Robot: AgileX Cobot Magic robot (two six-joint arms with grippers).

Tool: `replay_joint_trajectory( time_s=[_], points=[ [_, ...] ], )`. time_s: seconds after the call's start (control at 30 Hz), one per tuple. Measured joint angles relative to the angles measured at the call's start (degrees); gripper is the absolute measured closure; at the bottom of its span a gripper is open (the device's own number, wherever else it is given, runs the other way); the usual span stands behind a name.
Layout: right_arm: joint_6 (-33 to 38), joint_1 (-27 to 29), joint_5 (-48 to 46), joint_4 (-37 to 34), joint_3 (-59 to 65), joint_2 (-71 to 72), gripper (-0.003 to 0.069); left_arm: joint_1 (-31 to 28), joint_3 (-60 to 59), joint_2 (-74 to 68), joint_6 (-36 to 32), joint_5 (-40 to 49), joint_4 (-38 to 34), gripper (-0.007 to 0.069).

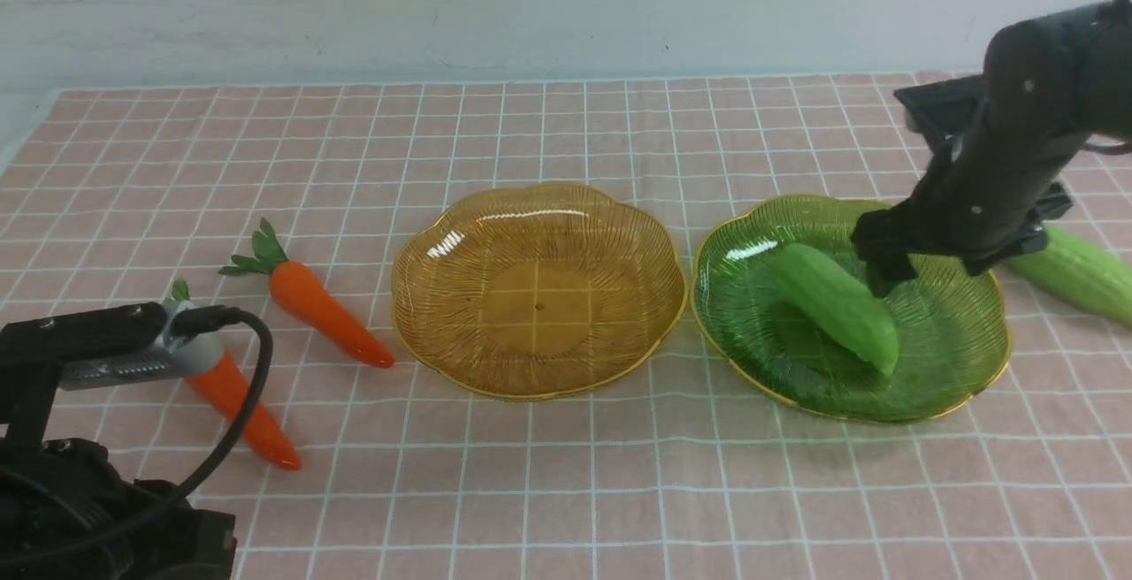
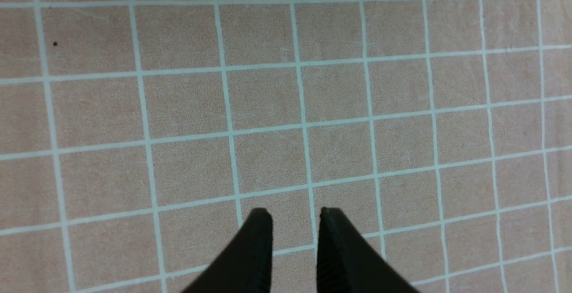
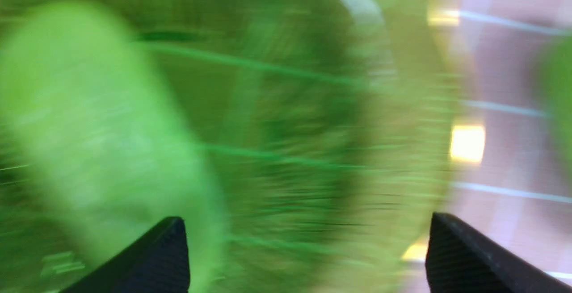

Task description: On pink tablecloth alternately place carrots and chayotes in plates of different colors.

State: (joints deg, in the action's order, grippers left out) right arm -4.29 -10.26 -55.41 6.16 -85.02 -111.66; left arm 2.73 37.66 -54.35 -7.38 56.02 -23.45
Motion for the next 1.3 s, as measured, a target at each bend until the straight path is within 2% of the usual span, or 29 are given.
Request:
replay_joint_trajectory(
  time_s=[0.17, 0.27, 0.43, 0.63, 0.73, 0.83, 0.87, 0.97, 1.07, 1.2, 1.3],
  points=[
    [-1.99, 6.41, -1.02, 9.21, -2.64, -1.40, -0.0003, 0.00, 0.00, 0.00, -0.11, 0.00, 0.00, 0.0487],
    [-1.31, 10.29, -0.59, 11.47, -3.30, -3.16, 0.0019, 0.00, 0.00, 0.00, -0.11, 0.35, 0.00, 0.0487],
    [2.78, 12.45, 0.50, 15.39, -3.30, -7.71, 0.0038, 0.00, 0.00, 0.00, -0.11, 0.87, 0.04, 0.0487],
    [3.72, 12.51, 2.16, 21.52, -3.34, -11.38, 0.0053, 0.00, 0.00, 0.00, -0.11, 0.92, 0.04, 0.0487],
    [3.74, 12.69, 2.43, 23.67, -3.41, -12.37, 0.0092, 0.00, 0.01, 0.00, -0.11, 1.09, 0.04, 0.0487],
    [3.42, 12.75, 1.11, 22.82, -3.61, -12.43, 0.0225, 0.00, 0.06, 0.00, 0.07, 1.96, 0.04, 0.0487],
    [3.11, 12.75, -1.15, 21.96, -4.05, -12.28, 0.0291, 0.00, 0.06, 0.00, 0.42, 2.07, 0.04, 0.0487],
    [1.48, 12.75, -7.83, 17.33, -6.62, -10.38, 0.0295, 0.00, 0.06, 0.00, 0.77, 2.52, 0.04, 0.0485],
    [0.93, 12.75, -13.76, 7.28, -12.51, -6.50, 0.0295, 0.00, 0.06, 0.00, 0.77, 3.36, 0.04, 0.0473],
    [3.75, 12.68, -14.61, -11.36, -14.79, -4.01, 0.0295, 0.00, 0.06, 0.00, 0.72, 3.76, 0.04, 0.0418],
    [5.43, 11.33, -15.00, -18.43, -14.79, -4.95, 0.0295, 0.00, 0.06, 0.00, 0.72, 3.79, 0.06, 0.0343]
  ],
)
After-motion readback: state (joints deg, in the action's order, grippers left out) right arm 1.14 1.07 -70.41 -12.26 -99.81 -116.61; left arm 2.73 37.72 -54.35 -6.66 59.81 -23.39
